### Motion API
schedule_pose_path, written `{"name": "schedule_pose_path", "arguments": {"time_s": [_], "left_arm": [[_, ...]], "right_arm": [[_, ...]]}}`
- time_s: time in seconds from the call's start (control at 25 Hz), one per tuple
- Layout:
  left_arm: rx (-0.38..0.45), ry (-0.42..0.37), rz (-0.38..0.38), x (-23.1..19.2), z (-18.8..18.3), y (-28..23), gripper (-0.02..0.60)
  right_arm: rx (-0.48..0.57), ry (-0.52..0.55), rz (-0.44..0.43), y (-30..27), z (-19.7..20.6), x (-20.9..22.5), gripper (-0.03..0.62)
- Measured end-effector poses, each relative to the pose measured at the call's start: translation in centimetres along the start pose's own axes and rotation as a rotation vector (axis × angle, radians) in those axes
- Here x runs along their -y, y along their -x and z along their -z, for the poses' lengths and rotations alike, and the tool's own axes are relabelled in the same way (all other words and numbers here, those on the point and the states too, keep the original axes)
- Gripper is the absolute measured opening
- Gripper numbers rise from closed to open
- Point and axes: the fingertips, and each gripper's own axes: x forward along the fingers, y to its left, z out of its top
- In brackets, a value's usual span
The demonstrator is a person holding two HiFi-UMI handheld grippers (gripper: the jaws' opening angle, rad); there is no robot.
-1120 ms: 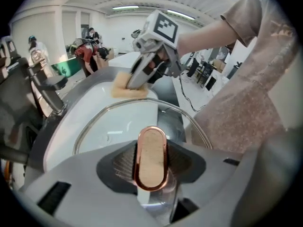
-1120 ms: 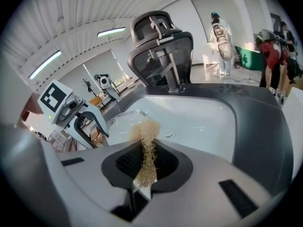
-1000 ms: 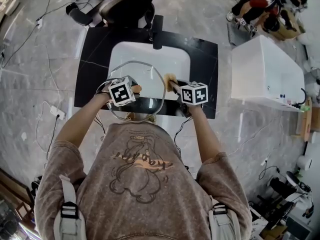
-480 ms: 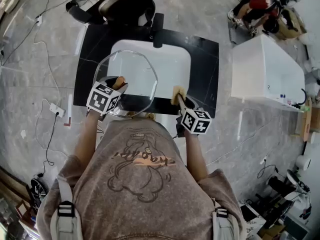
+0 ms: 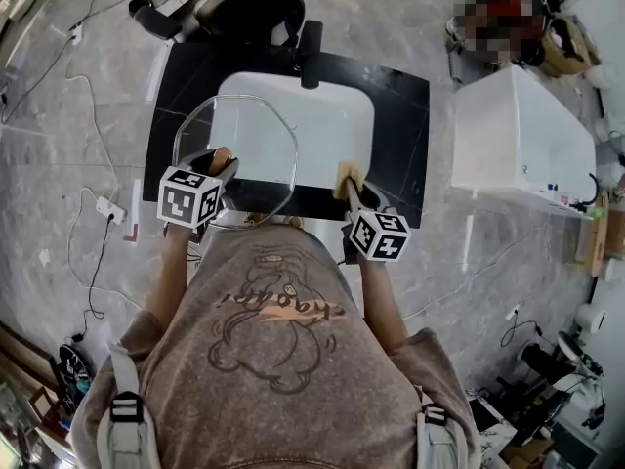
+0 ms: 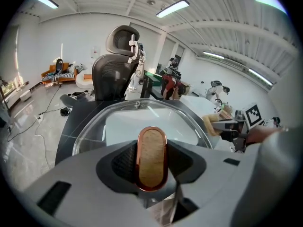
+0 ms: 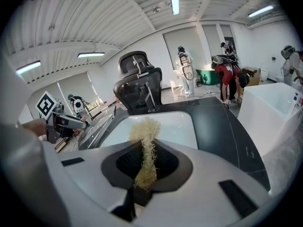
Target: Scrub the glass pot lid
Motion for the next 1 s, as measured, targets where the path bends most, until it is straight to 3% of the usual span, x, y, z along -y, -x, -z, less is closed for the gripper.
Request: {"name": "schedule_pose_path", "arguments": {"time_s": [1.0], "left_arm": [[-0.004, 0.072, 0.002, 0.3, 1.2, 0.4, 0.183]], "right_arm": [[-0.027, 0.017, -0.019, -0.8, 0.7, -0.7, 0.048]]}}
